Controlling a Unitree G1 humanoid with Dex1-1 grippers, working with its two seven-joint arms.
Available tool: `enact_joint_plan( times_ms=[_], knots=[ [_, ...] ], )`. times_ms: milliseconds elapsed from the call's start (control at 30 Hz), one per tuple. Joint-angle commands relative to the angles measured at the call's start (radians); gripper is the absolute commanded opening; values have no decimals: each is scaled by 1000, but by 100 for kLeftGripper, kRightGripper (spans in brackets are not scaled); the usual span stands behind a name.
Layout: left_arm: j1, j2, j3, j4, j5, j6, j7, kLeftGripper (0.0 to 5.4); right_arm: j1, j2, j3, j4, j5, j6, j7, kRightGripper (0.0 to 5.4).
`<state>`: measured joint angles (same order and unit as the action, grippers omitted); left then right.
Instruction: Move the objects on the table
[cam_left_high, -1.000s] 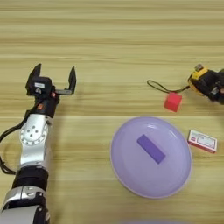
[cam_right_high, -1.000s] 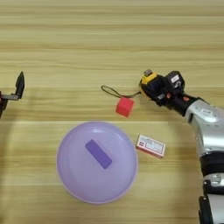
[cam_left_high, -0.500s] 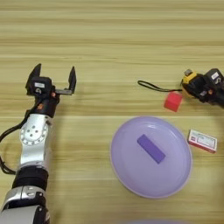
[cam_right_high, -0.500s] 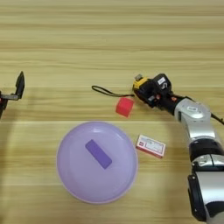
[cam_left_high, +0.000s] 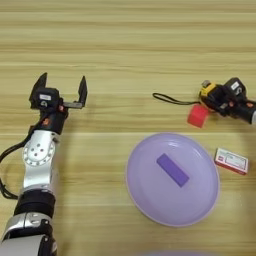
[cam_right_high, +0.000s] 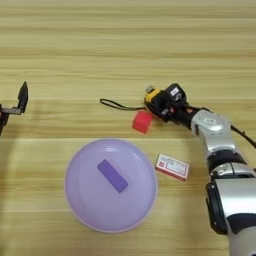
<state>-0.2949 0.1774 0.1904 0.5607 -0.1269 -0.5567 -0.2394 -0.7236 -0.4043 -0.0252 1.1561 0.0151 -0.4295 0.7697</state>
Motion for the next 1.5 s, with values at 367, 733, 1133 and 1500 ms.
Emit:
enact_joint_plan(
  times_ms=[367,733,1133,1500],
  knots=[
    [2,6,-2,-20,-7,3,0,540,-43,45,22,52,-26,-57,100,250],
    [10,7,0,-31,-8,6,-3,540,35,53,1,-31,33,-72,265,250],
    [15,14,7,-50,-11,2,-2,540,256,54,30,-361,126,-5,395,249],
    [30,-1,-2,-61,-6,4,5,540,267,32,-27,-421,108,16,138,249]
  ],
)
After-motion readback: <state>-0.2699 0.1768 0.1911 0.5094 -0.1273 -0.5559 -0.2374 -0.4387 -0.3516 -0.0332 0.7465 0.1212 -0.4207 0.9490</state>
